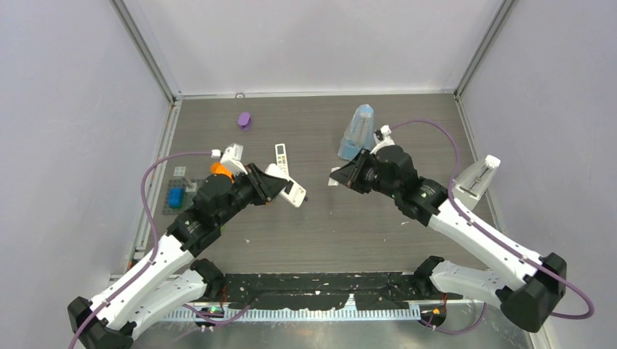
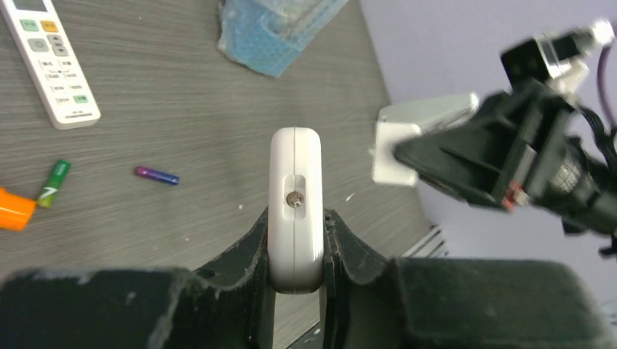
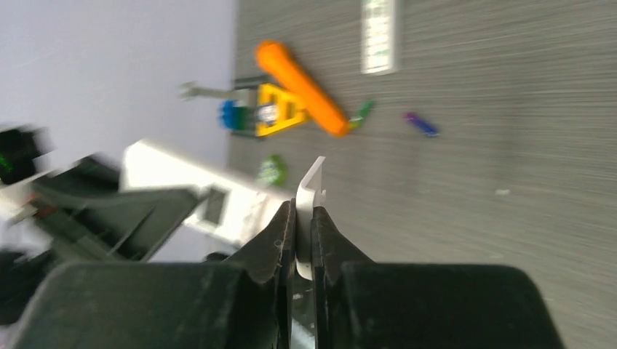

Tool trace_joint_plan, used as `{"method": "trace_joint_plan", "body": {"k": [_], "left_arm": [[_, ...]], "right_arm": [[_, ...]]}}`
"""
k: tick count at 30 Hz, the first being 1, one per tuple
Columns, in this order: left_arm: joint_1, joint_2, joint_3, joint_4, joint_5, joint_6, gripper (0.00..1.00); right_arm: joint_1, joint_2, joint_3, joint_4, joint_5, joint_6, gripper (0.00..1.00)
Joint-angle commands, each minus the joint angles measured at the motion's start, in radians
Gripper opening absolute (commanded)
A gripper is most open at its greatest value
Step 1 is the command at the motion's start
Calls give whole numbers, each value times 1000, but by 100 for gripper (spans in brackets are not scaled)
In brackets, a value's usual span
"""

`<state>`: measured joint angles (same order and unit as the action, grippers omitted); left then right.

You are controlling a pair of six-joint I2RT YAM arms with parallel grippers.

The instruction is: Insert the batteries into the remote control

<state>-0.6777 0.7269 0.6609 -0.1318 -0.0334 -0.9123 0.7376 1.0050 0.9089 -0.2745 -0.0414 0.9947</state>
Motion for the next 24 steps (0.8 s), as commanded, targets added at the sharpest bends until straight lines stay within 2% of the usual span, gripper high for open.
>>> {"method": "trace_joint_plan", "body": {"k": [1, 5, 9, 13, 15, 17, 18, 20, 24], "left_arm": [[6, -1, 79, -102, 80, 225, 0], [7, -16, 83, -146, 98, 296, 0], [12, -25, 61, -105, 195, 329, 0], [13, -8, 51, -70, 303, 361, 0], [15, 5, 54, -60, 367, 385, 0], [15, 18, 67, -45, 424, 406, 0], [15, 24, 75, -35, 448, 411, 0], [14, 33, 91, -28, 491, 422, 0], [15, 36, 103, -20, 547, 441, 0]], "right_arm": [[-88, 144, 28, -189, 31, -230, 5], [-114, 314, 57, -326, 155, -323, 5], [-120, 400, 13, -252, 156, -334, 8], [-122, 494, 52, -266, 177, -347, 12], [-122, 538, 79, -281, 174, -361, 20], [-122, 576, 107, -302, 160, -374, 34], [-124, 591, 115, -309, 142, -380, 46], [-124, 576, 128, -313, 104, -384, 58], [-125, 445, 106, -274, -15, -393, 69]]}}
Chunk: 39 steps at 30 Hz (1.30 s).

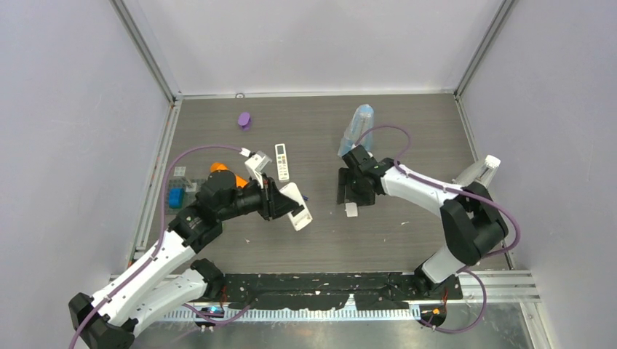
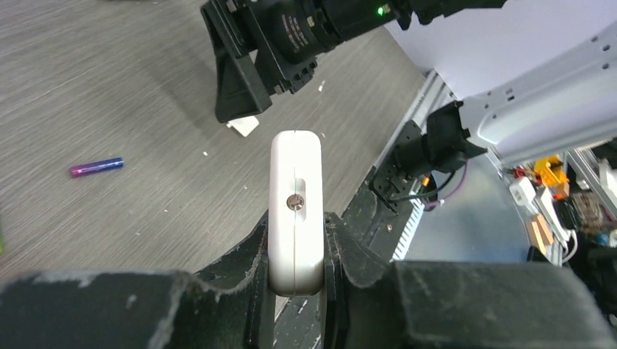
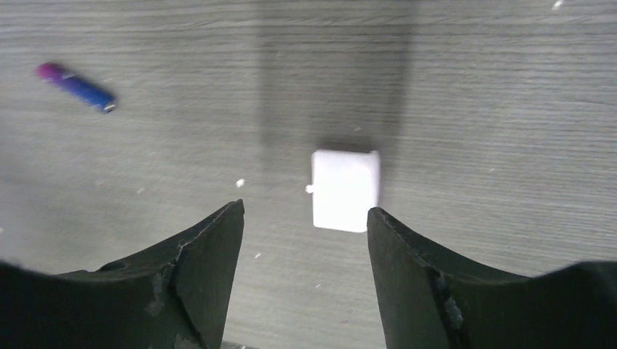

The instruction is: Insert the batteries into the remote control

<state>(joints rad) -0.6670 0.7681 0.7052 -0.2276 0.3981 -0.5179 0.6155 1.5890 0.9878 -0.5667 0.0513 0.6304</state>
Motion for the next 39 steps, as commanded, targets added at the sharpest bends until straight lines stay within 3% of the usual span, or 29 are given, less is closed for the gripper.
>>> {"method": "trace_joint_plan", "body": {"k": [1, 5, 8, 12, 16, 22, 25, 27, 29, 31, 32, 34, 36, 39], "left_arm": [[4, -7, 62, 74, 125, 50, 0], [4, -10, 76, 72, 172, 57, 0], [4, -11, 95, 57, 210, 58, 0], [4, -13, 123, 41, 252, 52, 0], [4, -16, 145, 67, 299, -2, 0], [5, -16, 144, 189, 382, -123, 0], [5, -14, 139, 221, 382, -166, 1], [6, -9, 132, 268, 382, -206, 7], [5, -5, 111, 343, 393, -266, 12], [5, 0, 89, 428, 392, -342, 17], [6, 1, 83, 454, 383, -363, 19], [5, 1, 72, 490, 357, -403, 23], [6, -4, 53, 522, 310, -438, 33], [6, -16, -4, 649, 261, -489, 42]], "right_arm": [[-2, -167, 23, 31, -127, -34, 70], [-2, -391, -51, 164, -293, -62, 78], [-2, -568, -120, 297, -506, -91, 87], [13, -676, -174, 464, -730, -105, 91], [85, -708, -168, 499, -774, -144, 93], [215, -700, -121, 473, -661, -225, 89], [231, -672, -109, 498, -673, -205, 80], [236, -655, -99, 505, -671, -185, 71], [236, -639, -103, 519, -663, -156, 59], [237, -627, -111, 568, -661, -112, 42], [236, -623, -115, 609, -652, -73, 29], [236, -619, -134, 675, -630, -8, 14], [237, -623, -161, 746, -597, 61, 6], [236, -623, -211, 877, -567, 159, 5]]}}
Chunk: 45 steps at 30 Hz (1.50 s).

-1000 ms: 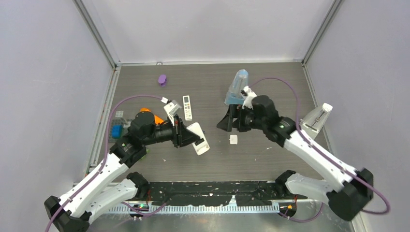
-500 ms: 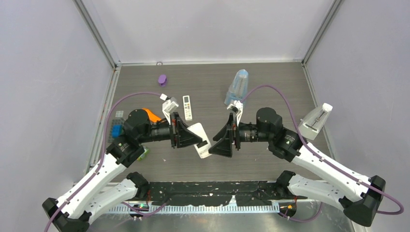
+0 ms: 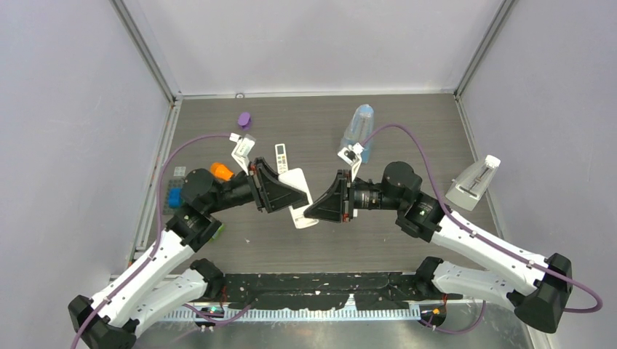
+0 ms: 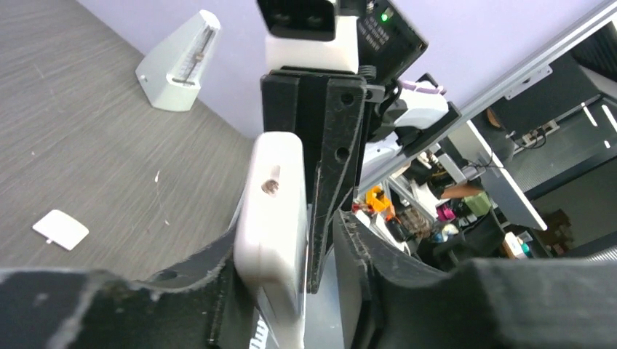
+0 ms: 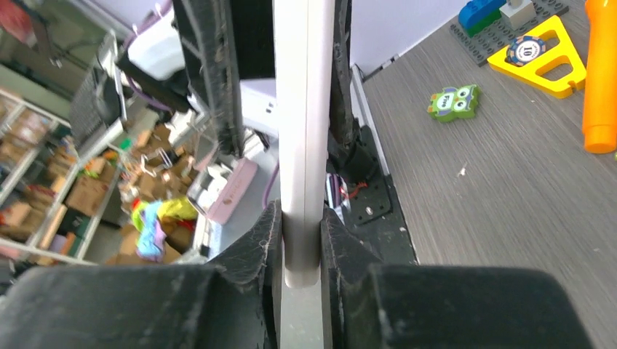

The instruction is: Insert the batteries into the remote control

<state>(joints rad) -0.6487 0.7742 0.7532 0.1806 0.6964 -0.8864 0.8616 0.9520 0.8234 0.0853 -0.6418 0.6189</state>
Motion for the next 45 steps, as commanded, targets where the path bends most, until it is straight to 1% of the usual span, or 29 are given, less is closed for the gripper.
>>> {"method": "trace_joint_plan", "body": {"k": [1, 2, 3, 4, 6, 7, 8, 9, 10, 11, 12, 14, 15, 16, 17, 19, 21, 23, 24, 25, 26, 27, 28, 29, 30, 33, 39, 43, 45], "left_arm": [[-12, -26, -72, 279, -48, -136, 43], [-14, -31, -87, 301, -61, -144, 42], [-13, -34, -96, 308, -68, -147, 39], [-12, -35, -99, 308, -68, -146, 32], [-12, -34, -95, 284, -66, -134, 12], [-12, -35, -89, 257, -69, -118, 1], [-13, -40, -80, 214, -76, -96, 0], [-12, -48, -63, 142, -96, -55, 0], [-10, -61, -40, 59, -126, -4, 0], [-10, -74, -16, -48, -177, 52, 0], [-9, -85, 9, -147, -238, 135, 0], [-1, -99, 52, -361, -362, 238, 0], [5, -102, 66, -457, -422, 274, 0], [14, -101, 75, -499, -471, 295, 0], [27, -100, 82, -551, -512, 307, 0], [63, -96, 88, -641, -584, 308, 0], [89, -86, 88, -694, -649, 300, 0], [115, -71, 94, -738, -702, 290, 0], [127, -63, 97, -756, -730, 286, 0], [137, -57, 99, -769, -741, 285, 0], [146, -50, 100, -776, -749, 287, 0], [153, -44, 99, -781, -752, 289, 0], [159, -38, 97, -781, -750, 290, 0], [166, -32, 93, -781, -745, 291, 0], [172, -26, 89, -783, -739, 292, 0], [196, -11, 75, -774, -704, 293, 0], [272, 4, 49, -735, -609, 298, 0], [306, 17, 35, -713, -555, 294, 0], [317, 16, 26, -704, -532, 292, 0]], "right_arm": [[-10, 17, -54, 256, 128, 213, 5], [-9, 20, -65, 288, 126, 227, 5], [-10, 25, -68, 299, 122, 248, 5], [-10, 27, -67, 302, 122, 252, 5], [-11, 32, -58, 280, 123, 249, 6], [-11, 32, -55, 268, 134, 245, 9], [-10, 32, -47, 238, 140, 228, 21], [-12, 31, -35, 219, 153, 214, 28], [-13, 29, -27, 164, 165, 186, 44], [-14, 23, -14, 135, 195, 167, 51], [-15, 20, -8, 75, 211, 130, 64], [-20, 12, 11, -19, 275, 71, 73], [-24, 16, 25, -87, 292, 50, 74], [-26, 27, 33, -121, 338, 9, 76], [-35, 38, 49, -191, 363, -6, 76], [-50, 90, 74, -255, 413, -56, 76], [-57, 169, 107, -294, 461, -101, 74], [-58, 277, 161, -328, 503, -161, 71], [-58, 364, 182, -340, 533, -200, 67], [-58, 412, 235, -373, 545, -240, 62], [-58, 498, 264, -390, 568, -259, 60], [-57, 544, 319, -421, 582, -295, 56], [-57, 623, 349, -438, 602, -314, 55], [-57, 661, 398, -460, 609, -357, 52], [-58, 730, 423, -469, 612, -377, 51], [-55, 861, 526, -508, 617, -470, 50], [-30, 985, 624, -554, 655, -580, 47], [-22, 1033, 654, -574, 689, -602, 45], [-21, 1046, 660, -577, 674, -610, 44]]}}
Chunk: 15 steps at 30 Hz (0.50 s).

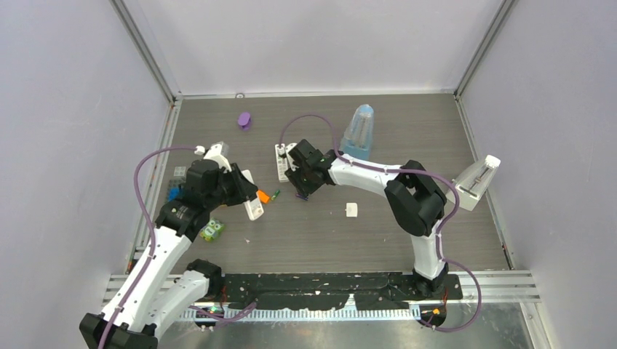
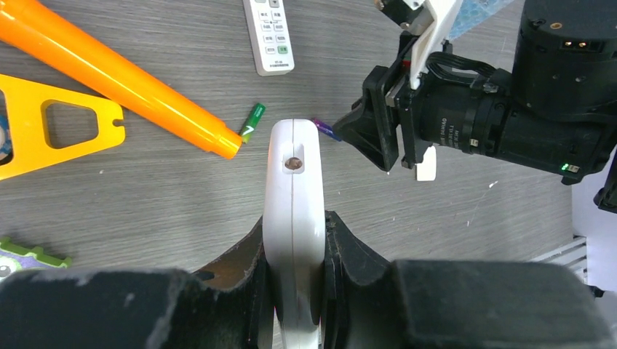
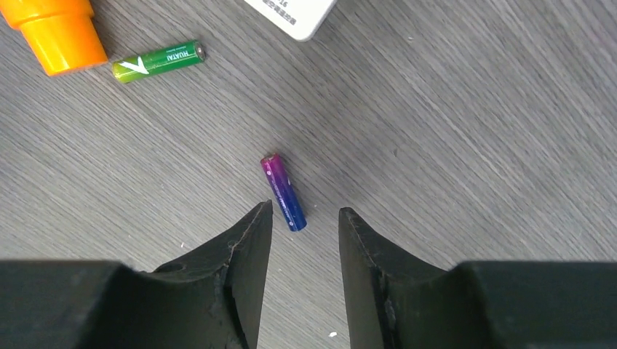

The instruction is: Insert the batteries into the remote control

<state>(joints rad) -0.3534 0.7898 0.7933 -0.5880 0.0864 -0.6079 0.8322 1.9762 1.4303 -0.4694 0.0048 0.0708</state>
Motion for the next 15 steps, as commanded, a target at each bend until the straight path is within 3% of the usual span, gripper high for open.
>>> {"method": "trace_joint_plan", "body": {"k": [1, 15], "left_arm": [[27, 1, -17, 69, 86, 11, 0], [58, -18, -40, 83, 135, -15, 0]], "right_arm": [[9, 24, 53, -23, 25, -64, 43], [23, 73, 64, -36, -19, -40, 39]]}}
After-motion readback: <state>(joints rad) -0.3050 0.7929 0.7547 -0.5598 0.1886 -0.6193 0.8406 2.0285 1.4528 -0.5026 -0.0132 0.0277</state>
